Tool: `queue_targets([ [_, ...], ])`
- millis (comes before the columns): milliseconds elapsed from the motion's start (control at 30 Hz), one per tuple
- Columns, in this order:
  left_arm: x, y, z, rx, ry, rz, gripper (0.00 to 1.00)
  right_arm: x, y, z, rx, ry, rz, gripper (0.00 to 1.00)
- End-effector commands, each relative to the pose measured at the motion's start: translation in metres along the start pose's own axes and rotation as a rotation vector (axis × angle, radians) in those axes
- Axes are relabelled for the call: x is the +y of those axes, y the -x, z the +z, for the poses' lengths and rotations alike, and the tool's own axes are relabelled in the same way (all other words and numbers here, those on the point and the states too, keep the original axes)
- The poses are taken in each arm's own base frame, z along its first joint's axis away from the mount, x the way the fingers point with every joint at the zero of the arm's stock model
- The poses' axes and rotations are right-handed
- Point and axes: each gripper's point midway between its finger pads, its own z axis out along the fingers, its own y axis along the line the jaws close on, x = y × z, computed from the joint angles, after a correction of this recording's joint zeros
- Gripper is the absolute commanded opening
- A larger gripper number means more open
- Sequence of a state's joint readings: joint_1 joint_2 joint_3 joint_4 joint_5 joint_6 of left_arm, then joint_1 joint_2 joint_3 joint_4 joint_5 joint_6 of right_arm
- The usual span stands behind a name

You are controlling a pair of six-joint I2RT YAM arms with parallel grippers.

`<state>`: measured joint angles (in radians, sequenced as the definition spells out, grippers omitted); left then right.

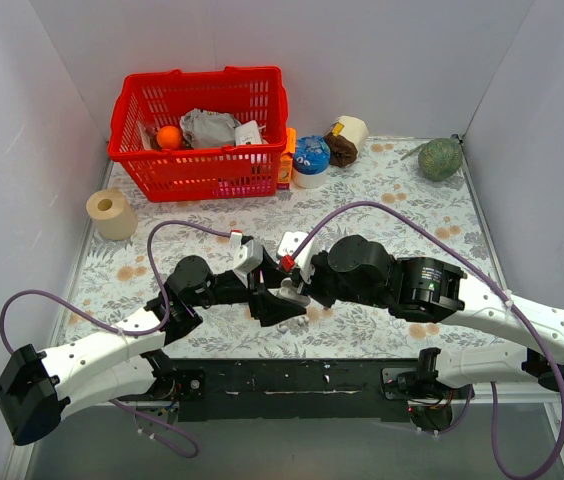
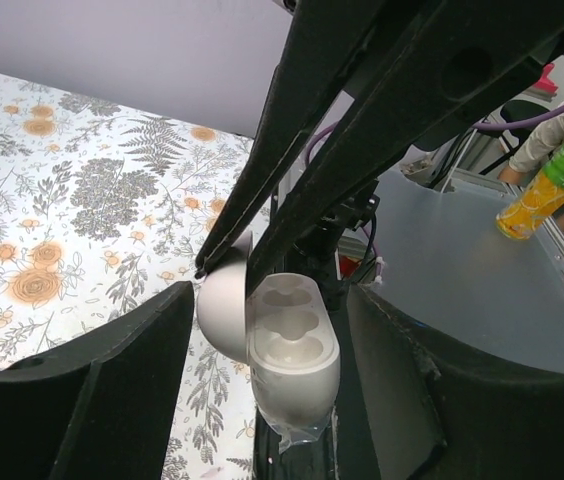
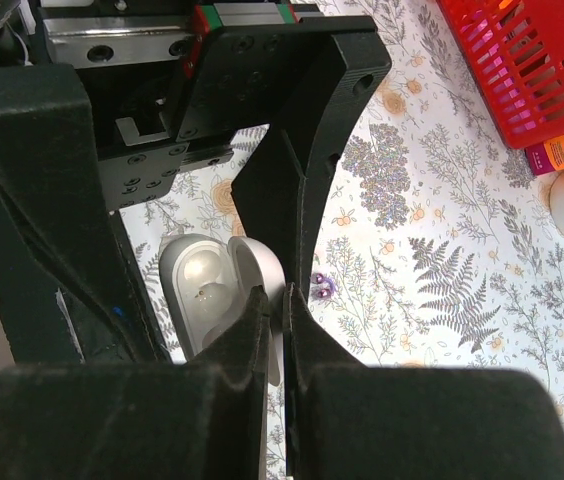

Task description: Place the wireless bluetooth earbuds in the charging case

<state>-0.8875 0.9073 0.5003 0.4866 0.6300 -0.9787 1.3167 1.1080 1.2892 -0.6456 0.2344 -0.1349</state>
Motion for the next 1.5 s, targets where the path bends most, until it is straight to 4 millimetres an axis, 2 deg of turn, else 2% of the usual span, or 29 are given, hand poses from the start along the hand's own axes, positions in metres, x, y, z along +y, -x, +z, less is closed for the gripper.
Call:
queue_targets([
  [0,-0.006,0.01,0.001,-0.02,-0.029,0.027,0.53,-0.005,0.027,-0.009,-0.096,-0.022,0.017,0.01],
  [67,-0.007,0.007,0.002,-0.008,-0.037,0.019,0.42,-0.005,0.028,-0.009,-0.098,-0.02,0.016,0.01],
  [133,-0.007,0.006,0.002,-0.005,-0.039,0.018,0.37,-0.005,0.029,-0.009,-0.1,-0.02,0.016,0.01],
  [200,-0.006,0.005,0.001,-0.007,-0.035,0.017,0.39,-0.004,0.029,-0.009,-0.1,-0.02,0.017,0.01],
  [267,-0.005,0.005,0.001,-0.013,-0.024,0.016,0.56,-0.004,0.029,-0.009,-0.1,-0.02,0.017,0.01],
  [300,-0.005,0.006,0.001,-0.014,-0.024,0.019,0.61,-0.004,0.03,-0.009,-0.1,-0.02,0.017,0.01],
  [367,-0.005,0.006,0.0,-0.016,-0.023,0.02,0.65,-0.004,0.03,-0.009,-0.1,-0.02,0.017,0.01],
  [500,-0.005,0.004,0.0,-0.01,-0.023,0.017,0.65,-0.004,0.031,-0.009,-0.102,-0.021,0.016,0.01],
  [633,-0.006,0.002,0.0,-0.001,-0.031,0.018,0.58,-0.004,0.032,-0.009,-0.106,-0.023,0.019,0.01],
  [1000,-0.003,-0.003,-0.001,0.007,-0.023,0.01,0.52,-0.006,0.033,-0.01,-0.108,-0.028,0.018,0.01],
  [1200,-0.003,-0.005,0.0,0.014,-0.029,0.008,0.31,-0.006,0.033,-0.012,-0.114,-0.028,0.022,0.01],
  [1233,-0.003,-0.006,0.0,0.018,-0.029,0.005,0.26,-0.006,0.034,-0.012,-0.114,-0.03,0.022,0.01],
  [1267,-0.003,-0.006,0.0,0.018,-0.029,0.007,0.11,-0.006,0.033,-0.013,-0.113,-0.028,0.021,0.01],
  [1333,-0.003,-0.007,0.0,0.017,-0.026,0.005,0.0,-0.006,0.033,-0.013,-0.113,-0.03,0.023,0.01],
  [1467,-0.003,-0.007,-0.002,0.004,-0.024,0.009,0.0,-0.005,0.033,-0.013,-0.116,-0.025,0.027,0.01],
])
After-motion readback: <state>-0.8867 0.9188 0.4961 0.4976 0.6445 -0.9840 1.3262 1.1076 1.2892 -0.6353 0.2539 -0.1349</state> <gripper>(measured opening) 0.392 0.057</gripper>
